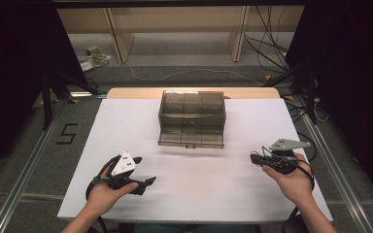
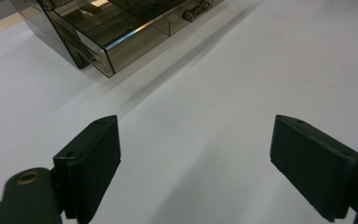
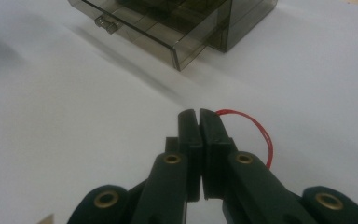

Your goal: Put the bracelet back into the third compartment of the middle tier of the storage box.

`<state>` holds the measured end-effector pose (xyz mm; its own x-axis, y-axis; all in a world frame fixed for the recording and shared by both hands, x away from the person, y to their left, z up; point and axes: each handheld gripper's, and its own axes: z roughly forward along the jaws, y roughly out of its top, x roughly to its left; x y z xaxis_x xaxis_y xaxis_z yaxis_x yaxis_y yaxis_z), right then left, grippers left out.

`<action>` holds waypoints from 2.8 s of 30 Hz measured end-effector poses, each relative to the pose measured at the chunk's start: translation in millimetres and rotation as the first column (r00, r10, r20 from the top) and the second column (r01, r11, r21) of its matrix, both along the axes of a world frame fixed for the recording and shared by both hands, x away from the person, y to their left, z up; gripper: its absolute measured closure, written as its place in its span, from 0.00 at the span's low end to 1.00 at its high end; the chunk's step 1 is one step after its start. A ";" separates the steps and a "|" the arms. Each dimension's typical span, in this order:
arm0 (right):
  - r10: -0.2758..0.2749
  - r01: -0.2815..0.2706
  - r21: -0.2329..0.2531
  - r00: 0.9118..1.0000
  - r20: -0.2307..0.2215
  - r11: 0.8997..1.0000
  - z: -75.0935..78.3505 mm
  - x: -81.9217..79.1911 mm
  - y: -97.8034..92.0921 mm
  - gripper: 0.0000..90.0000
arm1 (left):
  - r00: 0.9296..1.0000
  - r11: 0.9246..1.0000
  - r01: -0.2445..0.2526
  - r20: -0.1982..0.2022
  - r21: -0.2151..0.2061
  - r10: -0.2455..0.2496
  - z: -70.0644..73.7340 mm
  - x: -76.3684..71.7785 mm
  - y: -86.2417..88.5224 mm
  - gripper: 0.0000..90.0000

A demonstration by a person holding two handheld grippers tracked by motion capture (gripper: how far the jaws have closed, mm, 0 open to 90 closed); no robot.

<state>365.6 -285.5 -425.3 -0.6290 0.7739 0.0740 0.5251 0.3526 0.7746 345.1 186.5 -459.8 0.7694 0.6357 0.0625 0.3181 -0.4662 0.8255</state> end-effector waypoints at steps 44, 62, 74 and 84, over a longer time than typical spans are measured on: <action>-0.001 0.001 -0.001 1.000 0.018 1.000 4.5 9.4 6.6 0.99 | 1.000 1.000 0.000 -0.001 -0.001 0.000 -0.3 0.1 -0.7 0.18; 0.006 -0.006 0.002 1.000 0.030 1.000 7.4 14.2 12.8 0.99 | 1.000 1.000 0.002 -0.002 0.001 -0.002 -0.6 0.5 -1.3 0.18; 0.013 -0.012 -0.006 0.999 0.035 1.000 7.8 17.3 18.1 0.99 | 1.000 1.000 0.004 -0.001 0.005 -0.004 -0.5 0.3 -1.5 0.18; 0.019 -0.018 -0.011 0.999 0.039 1.000 8.8 20.4 23.3 0.99 | 1.000 1.000 0.005 -0.001 0.004 -0.005 -0.5 0.3 -1.6 0.18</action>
<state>386.0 -262.2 -416.4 -0.6455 0.7626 0.0414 0.4880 0.3702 0.7905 345.3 185.0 -460.3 0.7724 0.6319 0.0644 0.3164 -0.4708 0.8236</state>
